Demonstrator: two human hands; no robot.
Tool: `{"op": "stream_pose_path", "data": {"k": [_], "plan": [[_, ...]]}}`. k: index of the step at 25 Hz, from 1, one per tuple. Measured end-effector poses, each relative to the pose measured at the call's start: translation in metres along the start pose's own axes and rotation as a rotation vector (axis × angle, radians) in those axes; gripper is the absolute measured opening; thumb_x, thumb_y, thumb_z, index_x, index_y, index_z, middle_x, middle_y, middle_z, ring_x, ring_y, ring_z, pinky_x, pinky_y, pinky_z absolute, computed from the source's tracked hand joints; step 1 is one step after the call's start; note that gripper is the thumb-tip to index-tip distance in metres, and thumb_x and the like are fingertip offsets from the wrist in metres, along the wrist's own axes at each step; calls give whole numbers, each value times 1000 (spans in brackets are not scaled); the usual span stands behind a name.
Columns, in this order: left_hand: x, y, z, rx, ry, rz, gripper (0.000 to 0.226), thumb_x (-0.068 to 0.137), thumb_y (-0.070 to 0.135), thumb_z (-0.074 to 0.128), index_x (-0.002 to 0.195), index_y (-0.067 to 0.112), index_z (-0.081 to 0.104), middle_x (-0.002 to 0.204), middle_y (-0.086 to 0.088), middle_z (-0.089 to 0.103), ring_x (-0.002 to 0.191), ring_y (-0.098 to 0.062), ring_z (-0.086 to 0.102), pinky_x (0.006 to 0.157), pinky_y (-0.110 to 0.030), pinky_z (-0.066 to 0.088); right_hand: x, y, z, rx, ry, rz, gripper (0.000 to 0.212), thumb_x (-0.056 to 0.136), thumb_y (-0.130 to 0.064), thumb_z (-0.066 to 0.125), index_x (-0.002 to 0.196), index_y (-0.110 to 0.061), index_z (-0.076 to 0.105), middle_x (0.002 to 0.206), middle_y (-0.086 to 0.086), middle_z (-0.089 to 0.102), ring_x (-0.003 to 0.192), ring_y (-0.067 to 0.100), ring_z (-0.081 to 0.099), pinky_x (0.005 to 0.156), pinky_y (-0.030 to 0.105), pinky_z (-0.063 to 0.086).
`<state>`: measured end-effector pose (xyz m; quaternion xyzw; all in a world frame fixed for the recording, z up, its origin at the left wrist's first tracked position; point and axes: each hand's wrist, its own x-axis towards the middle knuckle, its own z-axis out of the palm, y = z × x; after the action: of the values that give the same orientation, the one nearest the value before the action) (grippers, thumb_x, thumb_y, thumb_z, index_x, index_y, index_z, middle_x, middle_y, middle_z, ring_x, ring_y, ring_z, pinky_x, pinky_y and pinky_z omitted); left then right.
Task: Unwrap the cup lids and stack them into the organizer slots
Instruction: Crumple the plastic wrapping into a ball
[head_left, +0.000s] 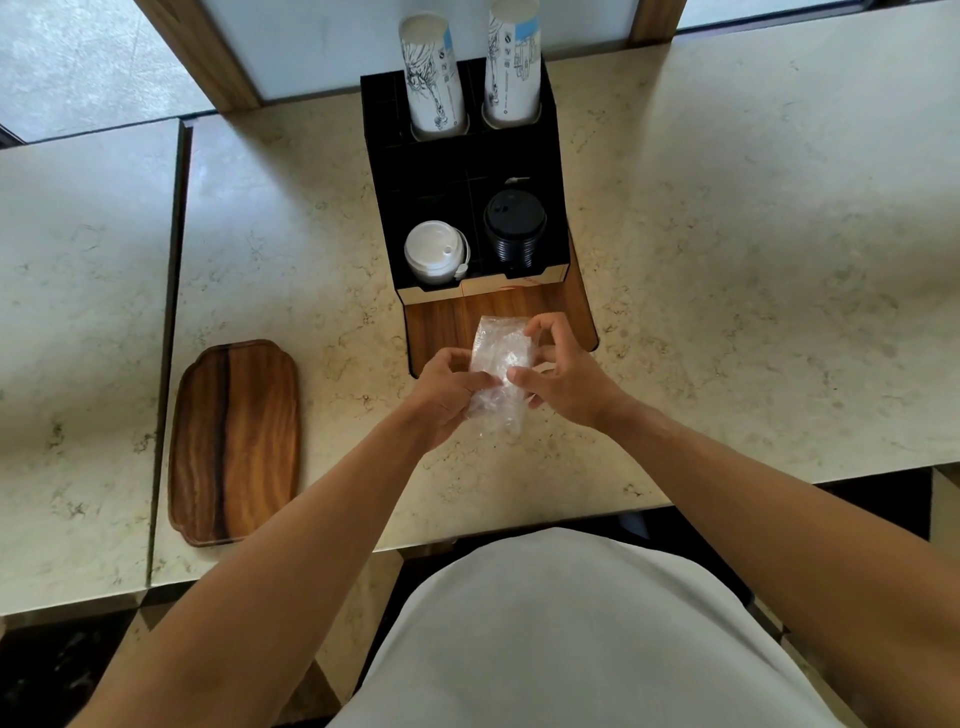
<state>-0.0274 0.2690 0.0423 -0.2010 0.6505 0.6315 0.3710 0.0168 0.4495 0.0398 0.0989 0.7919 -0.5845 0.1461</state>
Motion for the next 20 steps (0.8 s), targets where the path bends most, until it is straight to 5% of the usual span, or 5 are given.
{"op": "stream_pose_path", "data": {"k": [4, 8, 11, 14, 20], "plan": [[0, 0, 11, -39, 74, 82, 51, 83, -8, 75, 115, 15, 42, 107, -15, 50, 89, -29, 57, 65, -39, 62, -4, 1, -2, -59, 42, -78, 33, 98, -22, 65, 128, -28, 54, 96, -5, 63, 84, 19, 70, 71, 36, 65], [-2, -3, 21, -7, 26, 141, 38, 87, -7, 69, 105, 16, 46, 107, -20, 58, 90, -33, 57, 78, -48, 54, -8, 9, -6, 23, 49, 40, 28, 102, -27, 60, 129, -23, 67, 108, -6, 66, 88, 11, 64, 73, 25, 57], [-9, -6, 28, 7, -34, 164, 29, 89, -9, 58, 112, 9, 60, 106, -18, 64, 85, -32, 60, 80, -46, 50, -13, 16, -13, 38, 66, 53, 39, 94, -17, 71, 132, -20, 66, 119, -10, 65, 106, 11, 62, 92, 32, 57], [-15, -8, 29, 106, -41, 199, 49, 85, -17, 58, 123, 13, 65, 114, -19, 68, 92, -28, 68, 82, -38, 58, -18, 21, -23, 1, 2, 64, 56, 87, -8, 75, 140, -18, 59, 133, -7, 62, 120, 12, 60, 104, 36, 54], [-22, -14, 42, 538, 132, 351, 63, 74, -8, 80, 129, 17, 62, 110, 1, 66, 99, -13, 64, 70, -17, 54, -22, 19, -30, -14, -65, 48, 77, 83, 5, 74, 153, -12, 44, 119, -7, 63, 107, 10, 64, 91, 24, 59]]}}
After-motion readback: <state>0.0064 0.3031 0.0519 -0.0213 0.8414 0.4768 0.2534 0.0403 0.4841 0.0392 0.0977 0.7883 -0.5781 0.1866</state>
